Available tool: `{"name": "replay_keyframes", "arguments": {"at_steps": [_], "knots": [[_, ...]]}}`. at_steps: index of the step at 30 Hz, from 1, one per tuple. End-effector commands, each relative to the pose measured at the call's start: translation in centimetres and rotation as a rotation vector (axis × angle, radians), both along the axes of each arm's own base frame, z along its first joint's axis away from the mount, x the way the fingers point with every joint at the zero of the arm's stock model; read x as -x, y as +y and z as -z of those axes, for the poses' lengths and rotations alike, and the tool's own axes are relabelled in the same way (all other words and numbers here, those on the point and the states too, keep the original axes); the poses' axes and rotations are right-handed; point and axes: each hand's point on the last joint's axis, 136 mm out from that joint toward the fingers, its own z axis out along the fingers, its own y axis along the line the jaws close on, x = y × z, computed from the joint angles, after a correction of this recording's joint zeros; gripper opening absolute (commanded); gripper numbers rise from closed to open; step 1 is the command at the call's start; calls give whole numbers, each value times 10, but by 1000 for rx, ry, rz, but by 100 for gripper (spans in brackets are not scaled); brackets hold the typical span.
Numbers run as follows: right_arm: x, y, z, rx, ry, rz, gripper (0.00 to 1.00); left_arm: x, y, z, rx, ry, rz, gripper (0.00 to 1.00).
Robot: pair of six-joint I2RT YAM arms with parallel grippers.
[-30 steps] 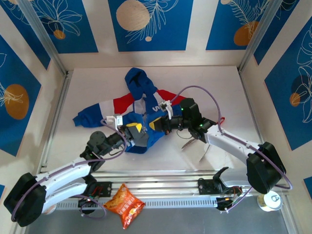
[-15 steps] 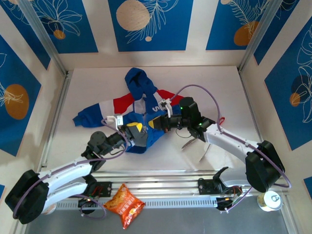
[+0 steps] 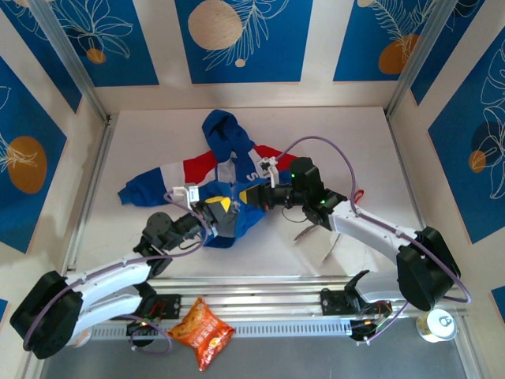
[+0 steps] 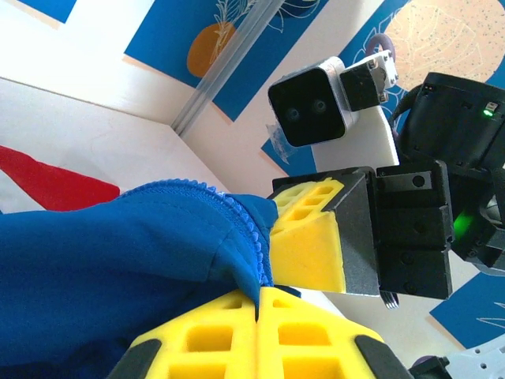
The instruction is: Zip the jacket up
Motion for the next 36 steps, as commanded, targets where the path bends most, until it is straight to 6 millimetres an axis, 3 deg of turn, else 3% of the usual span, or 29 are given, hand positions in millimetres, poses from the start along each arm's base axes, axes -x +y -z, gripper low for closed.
{"name": "replay_keyframes", "arguments": {"at_steps": [1,16,26,36], "knots": [[-6,4,-11,-40,-34,24,0,0,1,-6,28,-25,-4,0],[-17,1,-11,-72,9,149,0,-9,11,-13,46,-47,-95,0],[-22,3,-16,-85,25,166,0,-4,3,-10,21,-50,-45,0],[-25,-4,-17,-74,18,184,0,2,-6,6,-66,24,23,0]]}}
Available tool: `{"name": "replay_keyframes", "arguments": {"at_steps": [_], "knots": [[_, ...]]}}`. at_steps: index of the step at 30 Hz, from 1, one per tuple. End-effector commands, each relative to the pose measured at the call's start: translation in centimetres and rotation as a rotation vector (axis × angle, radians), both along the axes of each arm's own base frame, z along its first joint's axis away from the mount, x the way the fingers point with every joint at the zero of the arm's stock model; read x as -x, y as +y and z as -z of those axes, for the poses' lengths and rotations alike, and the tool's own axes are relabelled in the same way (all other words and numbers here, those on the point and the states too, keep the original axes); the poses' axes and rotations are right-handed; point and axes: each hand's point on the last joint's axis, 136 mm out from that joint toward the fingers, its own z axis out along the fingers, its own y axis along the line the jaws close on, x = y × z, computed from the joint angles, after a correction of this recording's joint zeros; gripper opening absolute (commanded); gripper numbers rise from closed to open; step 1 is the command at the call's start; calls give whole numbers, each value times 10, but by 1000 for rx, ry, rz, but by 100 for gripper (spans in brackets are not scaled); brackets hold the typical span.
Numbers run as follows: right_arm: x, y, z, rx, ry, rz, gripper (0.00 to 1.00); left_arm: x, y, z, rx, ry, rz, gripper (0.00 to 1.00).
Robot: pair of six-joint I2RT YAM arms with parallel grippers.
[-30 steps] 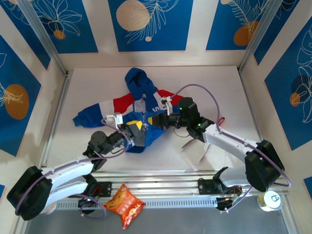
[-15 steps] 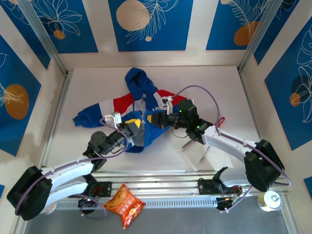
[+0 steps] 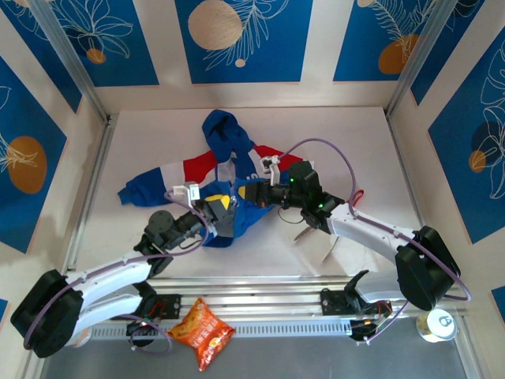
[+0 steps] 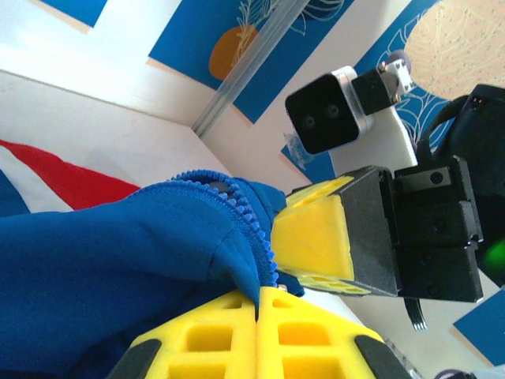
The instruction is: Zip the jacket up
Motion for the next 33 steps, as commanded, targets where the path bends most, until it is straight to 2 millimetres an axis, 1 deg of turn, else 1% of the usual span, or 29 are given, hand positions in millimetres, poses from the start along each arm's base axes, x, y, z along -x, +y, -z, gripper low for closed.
{"name": "replay_keyframes", "arguments": {"at_steps": [1,4,10,15,19,23,26,33], "knots": [[-10,-5,-17,-27,-53,46,0,9,-8,1,-37,11,65,0],[-11,-4,-16,-33,-46,44,0,11,-10,5,-49,36,81,0],[-13,-2,-14,-38,-16,51,0,11,-12,21,-116,91,94,0],[-15,-6,-7,-32,12,84,0,12,-14,31,-156,131,106,0],[-18,-4,0,-38,43,93,0,13,-12,41,-183,171,103,0],[-23,-3,14,-38,97,108,0,15,-12,56,-243,219,114,0],[-28,-6,26,-57,142,133,0,15,-14,69,-288,256,124,0],[-41,-17,58,-32,212,194,0,15,-22,100,-276,370,155,0]]}}
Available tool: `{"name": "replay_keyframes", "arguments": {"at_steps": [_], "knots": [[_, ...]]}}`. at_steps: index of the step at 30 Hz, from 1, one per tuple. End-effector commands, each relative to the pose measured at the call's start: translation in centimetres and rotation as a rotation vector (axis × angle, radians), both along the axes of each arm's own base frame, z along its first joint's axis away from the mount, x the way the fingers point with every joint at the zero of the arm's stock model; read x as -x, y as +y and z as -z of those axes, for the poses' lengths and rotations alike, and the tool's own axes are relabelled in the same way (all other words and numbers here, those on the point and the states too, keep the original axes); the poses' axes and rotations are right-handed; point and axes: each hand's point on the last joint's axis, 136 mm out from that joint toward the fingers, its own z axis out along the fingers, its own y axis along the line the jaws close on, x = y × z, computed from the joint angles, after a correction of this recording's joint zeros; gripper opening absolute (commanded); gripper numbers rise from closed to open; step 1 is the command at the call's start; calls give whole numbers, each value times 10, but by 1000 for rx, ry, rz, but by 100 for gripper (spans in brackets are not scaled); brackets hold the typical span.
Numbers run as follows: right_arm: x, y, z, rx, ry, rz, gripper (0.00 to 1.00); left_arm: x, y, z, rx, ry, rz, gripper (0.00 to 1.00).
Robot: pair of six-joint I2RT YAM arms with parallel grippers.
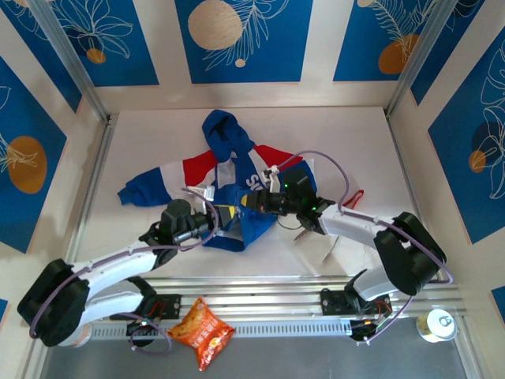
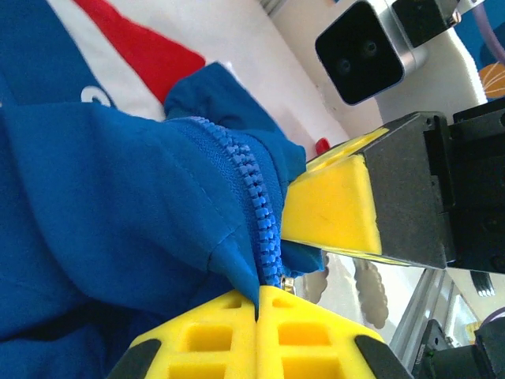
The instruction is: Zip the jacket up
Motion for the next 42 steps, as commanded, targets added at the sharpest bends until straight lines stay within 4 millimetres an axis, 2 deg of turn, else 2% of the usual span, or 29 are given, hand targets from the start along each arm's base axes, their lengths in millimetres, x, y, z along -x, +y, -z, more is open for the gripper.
{"name": "replay_keyframes", "arguments": {"at_steps": [1,4,6,9,12,14,19,23,26,31,35,39,42], "knots": [[-32,-11,-10,-43,-51,119,0,20,-9,31,-24,136,91,0],[-33,-15,15,15,18,126,0,18,-11,54,-70,222,86,0],[-34,-21,39,61,84,138,0,17,-17,67,-78,275,98,0],[-36,-32,69,70,174,180,0,14,-25,79,-54,339,105,0],[-38,-40,88,70,224,209,0,13,-30,90,-46,398,108,0],[-40,-42,91,81,224,207,3,14,-32,96,-48,432,113,0],[-42,-46,79,152,148,169,20,13,-35,96,-60,475,128,0],[-38,-54,58,225,46,128,34,11,-32,87,-79,470,151,0],[-31,-59,43,271,-26,89,39,10,-27,80,-91,469,171,0],[-12,-59,19,313,-177,-26,41,14,-19,63,-109,472,207,0],[10,-48,4,411,-366,-161,36,19,-11,47,-157,462,232,0],[37,-32,6,542,-519,-316,36,21,-3,36,-182,467,238,0],[38,-32,15,675,-549,-297,37,20,-3,30,-180,469,233,0]]}}
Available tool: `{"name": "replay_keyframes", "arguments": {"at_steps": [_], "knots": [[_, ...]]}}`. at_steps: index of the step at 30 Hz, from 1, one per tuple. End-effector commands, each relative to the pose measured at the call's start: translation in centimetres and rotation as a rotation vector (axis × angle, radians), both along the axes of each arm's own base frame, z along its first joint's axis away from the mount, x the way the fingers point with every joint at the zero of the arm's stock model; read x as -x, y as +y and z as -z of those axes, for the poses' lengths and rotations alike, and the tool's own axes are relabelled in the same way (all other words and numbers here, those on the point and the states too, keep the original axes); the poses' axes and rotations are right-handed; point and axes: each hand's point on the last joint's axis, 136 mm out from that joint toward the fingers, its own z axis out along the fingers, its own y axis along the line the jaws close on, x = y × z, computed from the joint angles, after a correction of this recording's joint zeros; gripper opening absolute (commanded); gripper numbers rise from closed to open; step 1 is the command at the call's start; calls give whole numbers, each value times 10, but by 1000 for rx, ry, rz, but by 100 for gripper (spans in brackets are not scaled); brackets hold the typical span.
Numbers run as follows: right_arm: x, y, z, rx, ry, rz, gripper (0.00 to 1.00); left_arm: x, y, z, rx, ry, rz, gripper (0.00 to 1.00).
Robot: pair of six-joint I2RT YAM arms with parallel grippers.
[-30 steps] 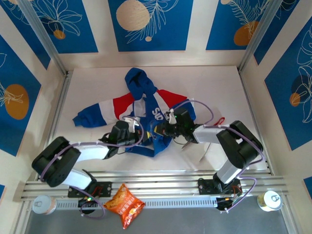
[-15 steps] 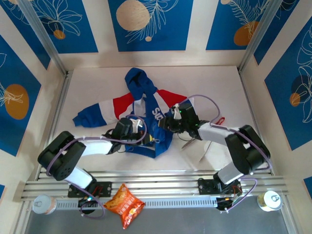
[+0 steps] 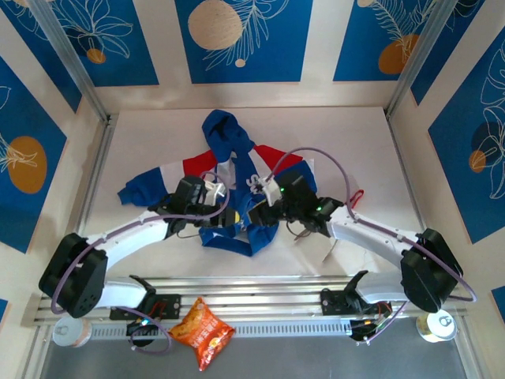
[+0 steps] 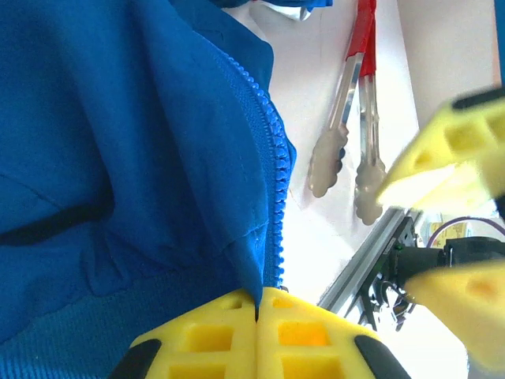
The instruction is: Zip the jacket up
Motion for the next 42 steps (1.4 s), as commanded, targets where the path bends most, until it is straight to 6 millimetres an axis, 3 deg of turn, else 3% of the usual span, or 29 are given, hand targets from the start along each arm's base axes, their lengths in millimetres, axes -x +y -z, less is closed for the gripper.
{"name": "replay_keyframes", "arguments": {"at_steps": [1,7,13,15,30,33,39,42], "knots": [[-2,-13,11,187,-112,9,37,11,5,-2,-25,44,33,0],[13,-1,17,123,-76,20,38,11,7,-2,-46,68,21,0],[24,15,26,41,-10,21,46,10,7,-5,-43,79,8,0],[25,20,31,41,7,27,52,9,6,-7,-37,77,4,0],[25,49,59,42,44,-6,61,6,4,-12,-19,79,-2,0],[22,46,63,45,30,4,57,8,5,-10,-25,83,-3,0],[19,29,65,66,11,30,16,10,7,-9,-22,83,-4,0],[20,23,63,81,-2,18,8,10,7,-10,-20,77,-1,0]]}}
